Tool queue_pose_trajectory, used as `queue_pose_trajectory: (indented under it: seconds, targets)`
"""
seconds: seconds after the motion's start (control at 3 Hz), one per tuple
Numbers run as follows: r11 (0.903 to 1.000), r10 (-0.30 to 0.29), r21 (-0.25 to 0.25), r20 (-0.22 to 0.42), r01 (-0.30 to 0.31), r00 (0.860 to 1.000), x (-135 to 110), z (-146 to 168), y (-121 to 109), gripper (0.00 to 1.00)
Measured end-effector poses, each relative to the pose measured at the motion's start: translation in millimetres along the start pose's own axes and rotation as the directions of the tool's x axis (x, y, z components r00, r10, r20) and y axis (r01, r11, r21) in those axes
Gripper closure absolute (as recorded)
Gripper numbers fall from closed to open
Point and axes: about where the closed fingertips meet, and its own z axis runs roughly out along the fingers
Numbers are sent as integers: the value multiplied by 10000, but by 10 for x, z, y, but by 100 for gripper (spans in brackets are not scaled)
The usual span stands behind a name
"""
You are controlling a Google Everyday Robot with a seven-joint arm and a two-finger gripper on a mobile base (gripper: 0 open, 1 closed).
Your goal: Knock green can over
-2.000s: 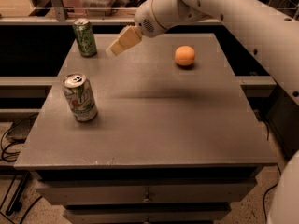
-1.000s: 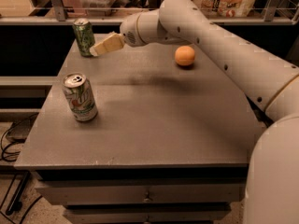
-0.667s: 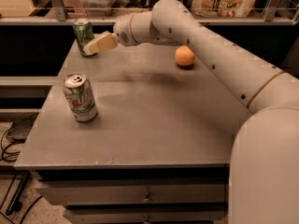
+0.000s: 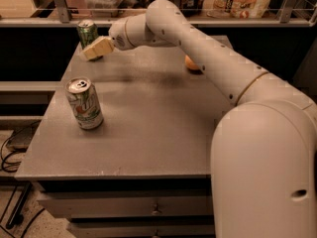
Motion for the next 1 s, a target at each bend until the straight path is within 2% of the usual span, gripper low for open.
queue_pose_trajectory:
  seconds: [0.67,1.0]
  targets:
    - [9990,202,-405,107,-198,9997,-2,408,-39,0]
    - [9979,301,-578,307,-283,9991,-65,568,-49,16]
